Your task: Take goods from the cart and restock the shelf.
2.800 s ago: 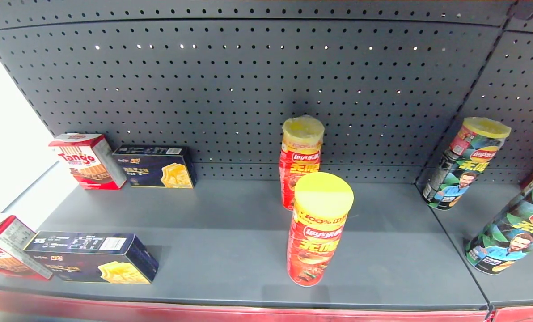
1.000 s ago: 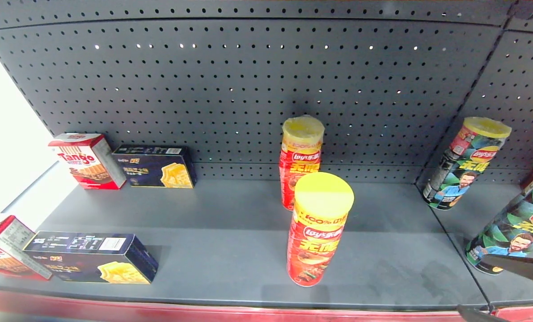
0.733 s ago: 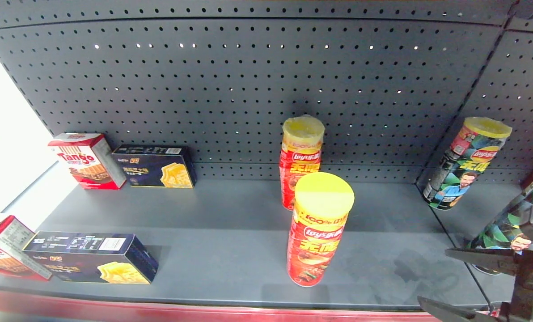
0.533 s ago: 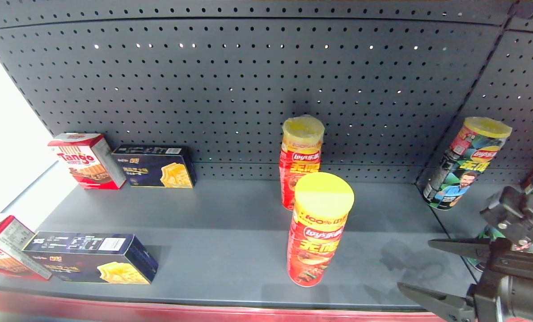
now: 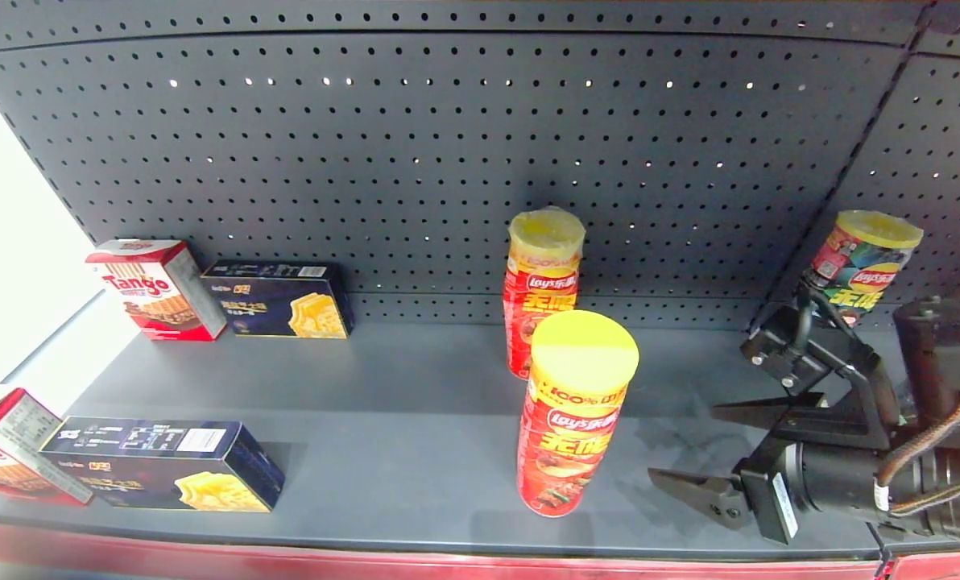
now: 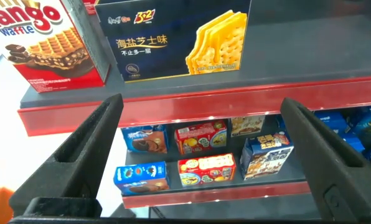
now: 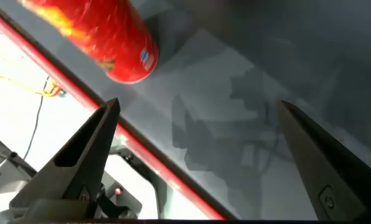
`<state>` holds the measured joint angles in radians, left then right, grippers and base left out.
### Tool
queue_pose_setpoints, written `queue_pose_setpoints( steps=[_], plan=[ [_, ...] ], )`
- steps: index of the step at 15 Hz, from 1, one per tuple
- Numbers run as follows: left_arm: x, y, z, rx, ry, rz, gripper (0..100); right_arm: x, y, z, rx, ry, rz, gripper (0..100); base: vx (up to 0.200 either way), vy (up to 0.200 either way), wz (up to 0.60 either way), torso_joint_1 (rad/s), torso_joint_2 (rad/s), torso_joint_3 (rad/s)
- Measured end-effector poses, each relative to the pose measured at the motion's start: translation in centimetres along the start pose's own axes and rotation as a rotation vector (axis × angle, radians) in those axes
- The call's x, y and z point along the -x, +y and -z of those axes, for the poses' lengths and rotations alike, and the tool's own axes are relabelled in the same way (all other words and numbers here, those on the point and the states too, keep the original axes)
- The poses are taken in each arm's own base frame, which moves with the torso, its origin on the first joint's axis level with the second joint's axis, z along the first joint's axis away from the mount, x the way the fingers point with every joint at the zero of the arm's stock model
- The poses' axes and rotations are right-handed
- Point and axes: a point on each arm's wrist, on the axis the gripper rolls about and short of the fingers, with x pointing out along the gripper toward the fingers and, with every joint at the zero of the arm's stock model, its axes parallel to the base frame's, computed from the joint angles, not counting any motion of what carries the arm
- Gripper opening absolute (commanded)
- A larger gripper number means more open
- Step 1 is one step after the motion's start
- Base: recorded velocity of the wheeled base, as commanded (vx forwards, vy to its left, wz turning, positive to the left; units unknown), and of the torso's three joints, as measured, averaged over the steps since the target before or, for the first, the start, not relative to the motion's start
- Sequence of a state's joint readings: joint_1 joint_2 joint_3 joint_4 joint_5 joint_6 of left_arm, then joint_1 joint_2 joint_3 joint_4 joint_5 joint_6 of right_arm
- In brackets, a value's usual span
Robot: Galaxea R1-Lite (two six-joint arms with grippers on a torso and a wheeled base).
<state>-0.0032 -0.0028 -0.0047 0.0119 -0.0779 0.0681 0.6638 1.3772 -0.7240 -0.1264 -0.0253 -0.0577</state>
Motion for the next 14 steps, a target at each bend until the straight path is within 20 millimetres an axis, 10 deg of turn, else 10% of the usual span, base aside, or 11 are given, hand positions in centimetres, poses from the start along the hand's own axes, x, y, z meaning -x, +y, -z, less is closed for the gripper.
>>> queue_pose_setpoints(
  steps=[14],
  plan=[
    [0.0,0.0,0.0,0.001,0.001,0.000,100,-3.8,0.5,-1.9,0.013,0.030,0.004,100,0.000,0.000,0.00,0.000,0.00,0.000]
  ],
)
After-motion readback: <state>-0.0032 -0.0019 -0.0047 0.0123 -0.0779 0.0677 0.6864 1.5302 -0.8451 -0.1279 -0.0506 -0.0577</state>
